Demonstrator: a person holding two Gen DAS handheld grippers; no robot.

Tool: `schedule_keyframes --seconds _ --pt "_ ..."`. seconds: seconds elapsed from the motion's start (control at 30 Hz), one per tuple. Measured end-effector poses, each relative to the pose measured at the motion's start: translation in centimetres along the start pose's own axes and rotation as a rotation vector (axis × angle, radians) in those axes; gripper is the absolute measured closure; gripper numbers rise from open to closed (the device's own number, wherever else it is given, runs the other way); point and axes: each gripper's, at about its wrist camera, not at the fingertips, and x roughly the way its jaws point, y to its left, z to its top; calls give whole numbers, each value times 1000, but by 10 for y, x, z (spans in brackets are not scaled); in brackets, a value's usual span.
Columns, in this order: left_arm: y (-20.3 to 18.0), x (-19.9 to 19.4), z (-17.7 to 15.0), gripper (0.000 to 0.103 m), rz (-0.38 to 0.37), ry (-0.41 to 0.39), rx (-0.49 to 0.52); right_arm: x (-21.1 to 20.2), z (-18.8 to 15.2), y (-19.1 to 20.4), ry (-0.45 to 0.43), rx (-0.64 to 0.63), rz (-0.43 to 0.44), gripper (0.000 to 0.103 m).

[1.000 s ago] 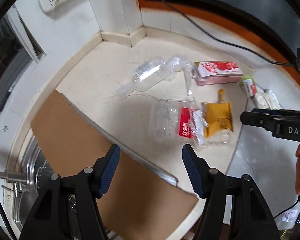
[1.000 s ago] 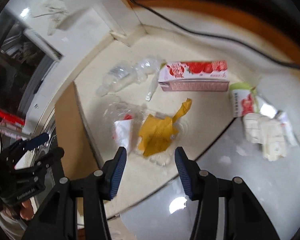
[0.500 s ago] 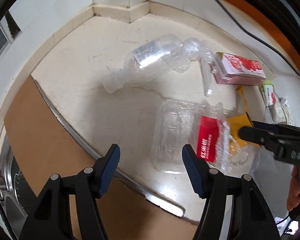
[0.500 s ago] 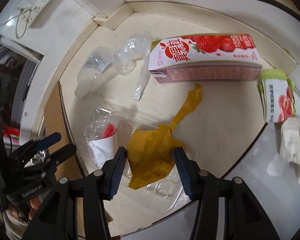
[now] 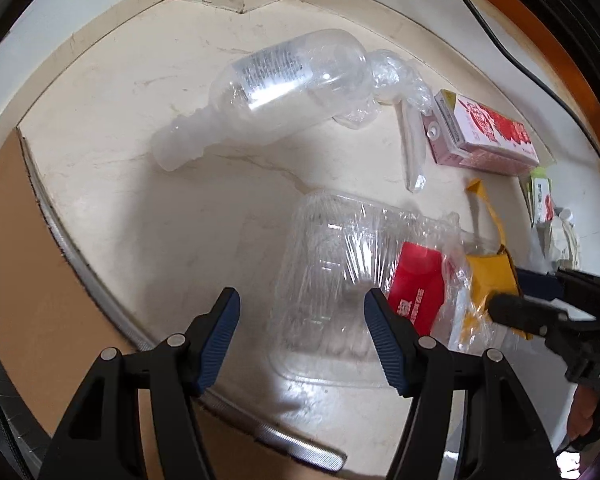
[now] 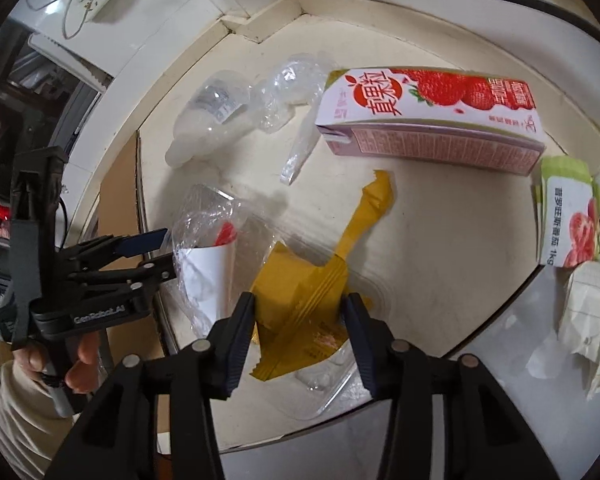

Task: Collect trash
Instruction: 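Grasp the clear plastic tray with the left tool while the right tool grasps the yellow bag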

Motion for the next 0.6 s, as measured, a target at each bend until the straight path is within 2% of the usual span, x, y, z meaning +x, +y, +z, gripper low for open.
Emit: schedule_keyframes --seconds 0.1,0.13,0.27,0.43,0.6 --pt "-1 2 2 44 -18 -17 -18 1 0 4 1 -14 -2 58" --pt "-3 2 1 58 -27 -25 -16 2 -1 4 4 -13 6 61" --pt "-7 -5 -3 72 -8 -49 -12 1 -6 9 -26 -18 7 70" --pt "-14 -21 -16 82 -4 -64 -53 -9 -14 18 -73 -29 6 81" --pt "-27 -56 -36 89 -23 -126 -106 -33 -28 27 -132 -33 8 82"
